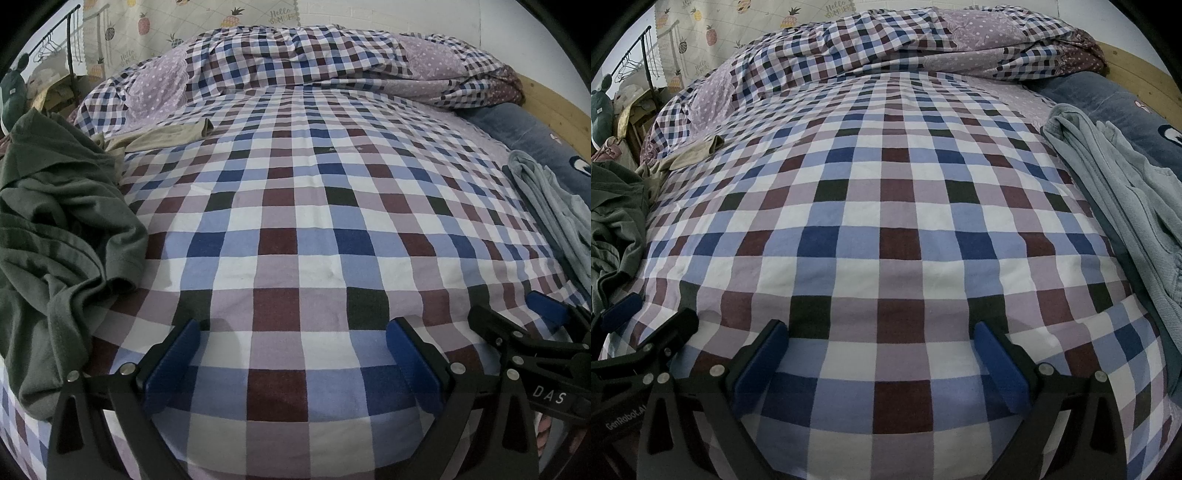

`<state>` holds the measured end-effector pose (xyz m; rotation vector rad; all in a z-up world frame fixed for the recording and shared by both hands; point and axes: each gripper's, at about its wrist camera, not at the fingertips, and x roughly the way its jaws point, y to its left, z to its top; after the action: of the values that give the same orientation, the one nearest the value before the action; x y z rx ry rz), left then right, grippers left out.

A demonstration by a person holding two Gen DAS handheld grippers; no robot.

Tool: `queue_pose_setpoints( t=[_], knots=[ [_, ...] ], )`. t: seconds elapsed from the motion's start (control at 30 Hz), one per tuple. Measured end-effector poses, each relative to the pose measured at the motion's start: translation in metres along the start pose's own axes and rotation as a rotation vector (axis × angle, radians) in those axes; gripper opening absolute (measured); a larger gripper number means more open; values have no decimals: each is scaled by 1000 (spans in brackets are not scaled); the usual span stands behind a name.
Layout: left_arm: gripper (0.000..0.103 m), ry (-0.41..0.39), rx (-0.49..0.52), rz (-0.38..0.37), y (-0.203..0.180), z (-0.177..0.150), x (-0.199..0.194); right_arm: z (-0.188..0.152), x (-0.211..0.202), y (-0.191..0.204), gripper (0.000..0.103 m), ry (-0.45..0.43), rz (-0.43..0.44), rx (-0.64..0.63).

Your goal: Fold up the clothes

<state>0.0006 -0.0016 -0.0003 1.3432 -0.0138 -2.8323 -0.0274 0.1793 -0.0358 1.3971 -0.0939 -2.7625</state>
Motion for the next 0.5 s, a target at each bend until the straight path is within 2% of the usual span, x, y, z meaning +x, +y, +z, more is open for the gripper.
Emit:
queue_pose_setpoints(
  t=[0.5],
  knots=[
    [102,0,-3,-4,2,2,0,1,1,4,103,-2,13,11]
  ],
)
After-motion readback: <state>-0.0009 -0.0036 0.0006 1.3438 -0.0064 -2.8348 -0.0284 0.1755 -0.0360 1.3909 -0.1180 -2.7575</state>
